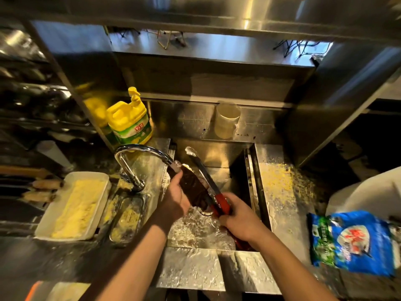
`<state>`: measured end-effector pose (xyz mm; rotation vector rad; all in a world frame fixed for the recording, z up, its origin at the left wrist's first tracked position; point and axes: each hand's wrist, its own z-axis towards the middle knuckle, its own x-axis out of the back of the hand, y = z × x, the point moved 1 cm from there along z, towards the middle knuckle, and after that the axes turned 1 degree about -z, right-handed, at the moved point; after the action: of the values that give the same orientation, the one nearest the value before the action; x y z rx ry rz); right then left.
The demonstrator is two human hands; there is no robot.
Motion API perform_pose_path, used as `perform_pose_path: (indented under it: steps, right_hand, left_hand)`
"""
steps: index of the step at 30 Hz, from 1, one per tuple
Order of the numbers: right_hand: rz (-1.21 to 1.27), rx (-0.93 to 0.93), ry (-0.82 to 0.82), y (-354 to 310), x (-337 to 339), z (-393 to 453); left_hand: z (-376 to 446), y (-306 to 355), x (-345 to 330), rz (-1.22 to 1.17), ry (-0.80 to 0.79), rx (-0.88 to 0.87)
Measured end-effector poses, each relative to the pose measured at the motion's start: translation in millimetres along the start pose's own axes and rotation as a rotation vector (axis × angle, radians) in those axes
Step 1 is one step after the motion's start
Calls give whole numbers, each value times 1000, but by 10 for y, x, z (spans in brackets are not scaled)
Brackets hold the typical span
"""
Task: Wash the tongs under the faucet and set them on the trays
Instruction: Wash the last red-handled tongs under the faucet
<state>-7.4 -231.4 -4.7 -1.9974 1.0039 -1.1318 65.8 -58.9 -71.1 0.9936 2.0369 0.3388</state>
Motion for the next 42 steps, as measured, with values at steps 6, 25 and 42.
perform_pose_path:
  steps: [6, 25, 42]
  right_hand:
    - [-11, -75, -105, -5, -177, -62]
    - [120, -162, -2, -171, -133, -108]
    - [277, -356, -59, -126, 257, -157]
  left_hand:
    - [158, 134, 61, 246, 121, -61]
    - [391, 194, -147, 166, 182, -122]
    - [568, 368, -146, 247, 443, -98]
